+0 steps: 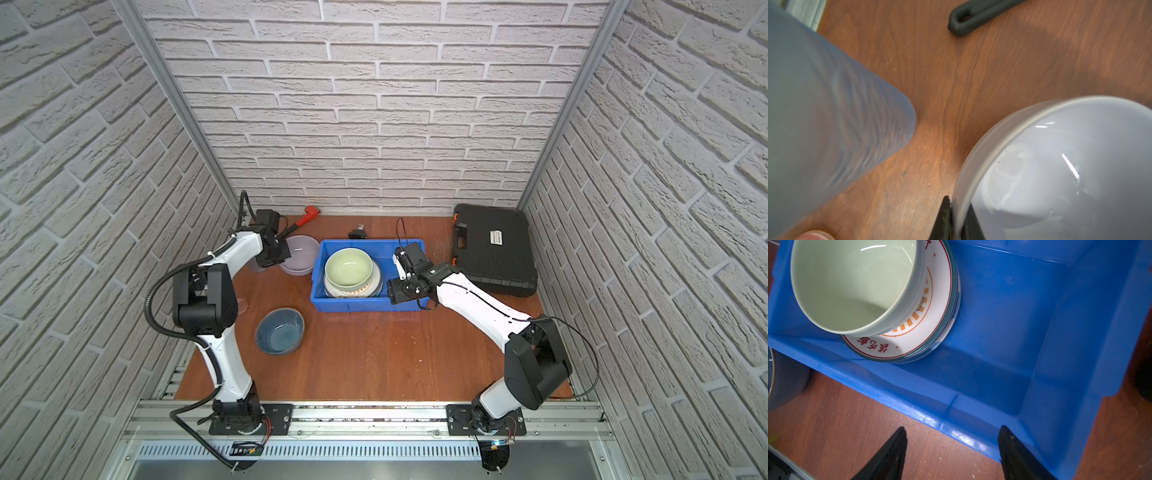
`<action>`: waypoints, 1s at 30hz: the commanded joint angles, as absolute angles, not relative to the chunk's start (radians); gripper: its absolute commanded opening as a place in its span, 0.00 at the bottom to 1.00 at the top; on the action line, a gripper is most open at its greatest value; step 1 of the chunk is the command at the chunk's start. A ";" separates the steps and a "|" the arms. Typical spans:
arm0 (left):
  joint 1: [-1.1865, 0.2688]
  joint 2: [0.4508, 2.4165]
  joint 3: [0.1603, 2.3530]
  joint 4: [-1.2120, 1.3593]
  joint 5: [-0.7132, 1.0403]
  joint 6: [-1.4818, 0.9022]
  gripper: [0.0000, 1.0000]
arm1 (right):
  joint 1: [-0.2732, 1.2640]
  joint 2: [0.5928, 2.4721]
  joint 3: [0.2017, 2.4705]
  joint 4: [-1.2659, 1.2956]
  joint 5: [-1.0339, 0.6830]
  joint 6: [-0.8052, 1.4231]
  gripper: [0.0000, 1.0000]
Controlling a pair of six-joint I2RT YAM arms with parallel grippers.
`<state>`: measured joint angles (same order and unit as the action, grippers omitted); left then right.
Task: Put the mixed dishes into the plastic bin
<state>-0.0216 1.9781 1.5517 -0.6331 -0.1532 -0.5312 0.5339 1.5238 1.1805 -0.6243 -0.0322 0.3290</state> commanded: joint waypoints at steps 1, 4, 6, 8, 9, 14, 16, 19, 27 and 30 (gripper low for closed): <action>-0.014 1.881 1.610 -0.588 -0.152 -0.536 0.00 | 0.532 1.502 1.169 -0.597 -0.044 0.337 0.71; -0.014 1.873 1.624 -0.595 -0.155 -0.535 0.00 | 0.532 1.499 1.166 -0.595 -0.047 0.338 0.71; -0.014 1.871 1.641 -0.604 -0.158 -0.534 0.00 | 0.533 1.496 1.164 -0.595 -0.048 0.339 0.71; -0.014 1.868 1.656 -0.611 -0.167 -0.531 0.00 | 0.532 1.493 1.161 -0.595 -0.048 0.339 0.71; -0.014 1.867 1.662 -0.613 -0.173 -0.531 0.00 | 0.532 1.491 1.160 -0.594 -0.048 0.339 0.71; -0.014 1.867 1.686 -0.624 -0.205 -0.523 0.00 | 0.532 1.485 1.155 -0.593 -0.052 0.342 0.71; -0.014 1.866 1.689 -0.624 -0.212 -0.522 0.00 | 0.532 1.485 1.154 -0.593 -0.054 0.344 0.71; -0.014 1.858 1.698 -0.626 -0.209 -0.522 0.00 | 0.533 1.482 1.155 -0.594 -0.055 0.344 0.71; -0.070 1.814 1.768 -0.707 -0.222 -0.452 0.00 | 0.532 1.473 1.146 -0.583 -0.075 0.354 0.70; -0.081 1.778 1.772 -0.723 -0.211 -0.450 0.00 | 0.532 1.470 1.143 -0.578 -0.086 0.359 0.71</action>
<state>-0.0650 1.8828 1.7119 -0.7609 -0.2260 -0.4580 0.5339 1.5055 1.1622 -0.6086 -0.0658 0.3443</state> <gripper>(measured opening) 0.108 0.705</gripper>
